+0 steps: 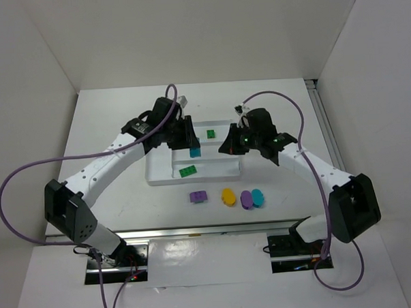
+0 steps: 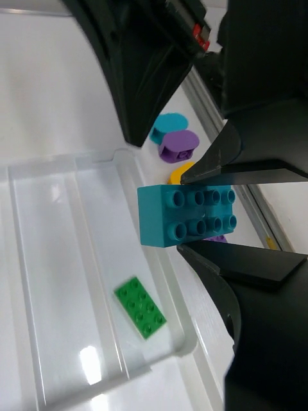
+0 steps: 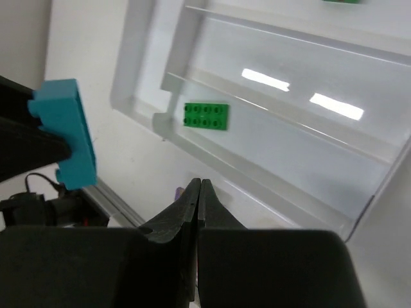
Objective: Sort the legos into containers by color
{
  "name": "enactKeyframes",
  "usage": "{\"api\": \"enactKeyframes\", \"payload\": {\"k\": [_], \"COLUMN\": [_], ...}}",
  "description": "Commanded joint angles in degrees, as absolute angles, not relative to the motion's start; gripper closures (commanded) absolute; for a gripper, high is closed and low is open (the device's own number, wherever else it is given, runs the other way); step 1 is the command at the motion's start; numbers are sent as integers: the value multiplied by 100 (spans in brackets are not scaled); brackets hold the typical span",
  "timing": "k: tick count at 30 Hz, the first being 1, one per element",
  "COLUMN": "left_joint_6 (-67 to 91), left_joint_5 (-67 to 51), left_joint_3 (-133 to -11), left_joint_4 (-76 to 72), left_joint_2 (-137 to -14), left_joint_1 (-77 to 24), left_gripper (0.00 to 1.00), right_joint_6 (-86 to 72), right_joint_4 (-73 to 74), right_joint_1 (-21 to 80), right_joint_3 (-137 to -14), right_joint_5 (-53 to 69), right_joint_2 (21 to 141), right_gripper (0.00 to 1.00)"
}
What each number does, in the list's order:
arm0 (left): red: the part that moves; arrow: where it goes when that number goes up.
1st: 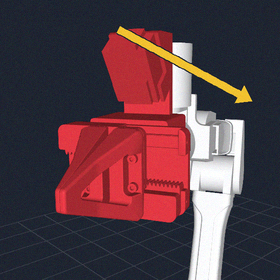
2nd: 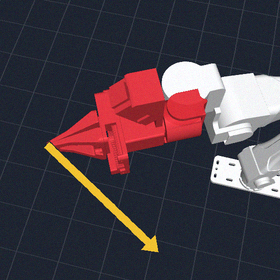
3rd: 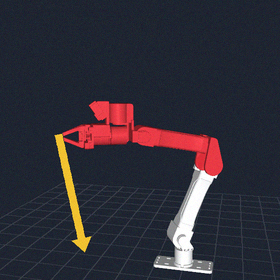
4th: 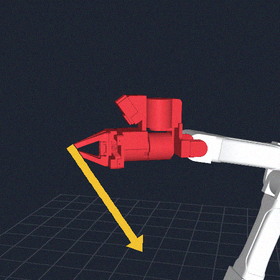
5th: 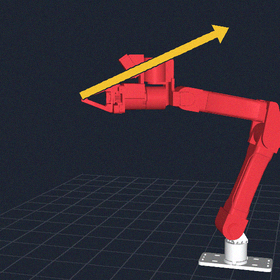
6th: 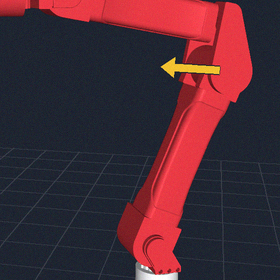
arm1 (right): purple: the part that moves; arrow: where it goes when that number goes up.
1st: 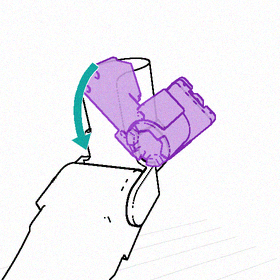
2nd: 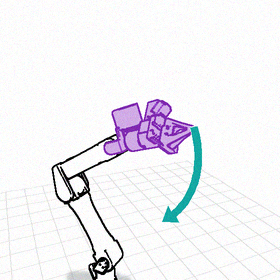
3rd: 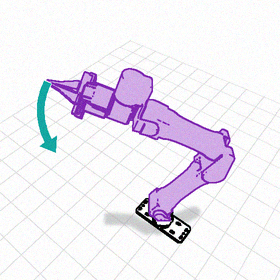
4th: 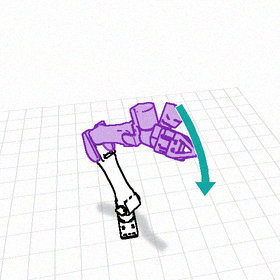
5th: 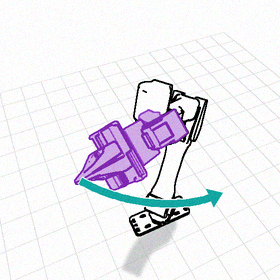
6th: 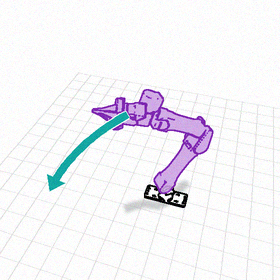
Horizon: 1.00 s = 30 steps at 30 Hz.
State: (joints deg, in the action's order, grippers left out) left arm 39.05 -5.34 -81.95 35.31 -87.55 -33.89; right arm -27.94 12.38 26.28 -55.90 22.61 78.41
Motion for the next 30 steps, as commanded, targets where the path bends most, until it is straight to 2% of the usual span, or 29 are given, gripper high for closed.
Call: {"api": "enactKeyframes", "payload": {"k": [1,6,7,9,13,19,23,27,28,29,30], "left_joint_6": [4087,4148,4201,4279,4517,4782,4658,4658,4597,4597,4544], "left_joint_5": [-202,51,53,280,755,959,879,827,826,826,826], "left_joint_3": [-8350,-8350,-8428,-8604,-8937,-9281,-9281,-9123,-9053,-8992,-8991], "left_joint_4": [3814,4209,4210,4559,5026,5651,5590,5590,5590,5590,5590], "left_joint_2": [-8798,-8929,-9043,-9201,-9325,-8931,-8710,-8640,-8579,-8509,-8508], "left_joint_1": [-3016,-2812,-2812,-2812,-2690,-2049,-1846,-1723,-1723,-1670,-1670], "left_gripper": [100,100,100,100,100,100,100,100,100,100,100], "right_joint_6": [-2619,-2689,-2689,-2689,-2689,-3058,-3068,-3006,-3058,-3059,-3207], "right_joint_4": [1739,1890,1942,2065,2416,2926,3172,3506,3507,3559,3560], "right_joint_1": [2663,2663,2663,2663,3198,4104,4104,4244,4367,4420,4421], "right_joint_3": [-5915,-5915,-5915,-6037,-6503,-7487,-8129,-8797,-8859,-8859,-8859], "right_joint_5": [1416,1047,976,827,195,-824,-1423,-1371,-1319,-1318,-1318], "right_joint_2": [7953,7954,8006,8121,8472,9552,10246,10739,10740,10801,10802], "right_gripper": [100,97,88,80,56,50,50,48,42,32,29]}}
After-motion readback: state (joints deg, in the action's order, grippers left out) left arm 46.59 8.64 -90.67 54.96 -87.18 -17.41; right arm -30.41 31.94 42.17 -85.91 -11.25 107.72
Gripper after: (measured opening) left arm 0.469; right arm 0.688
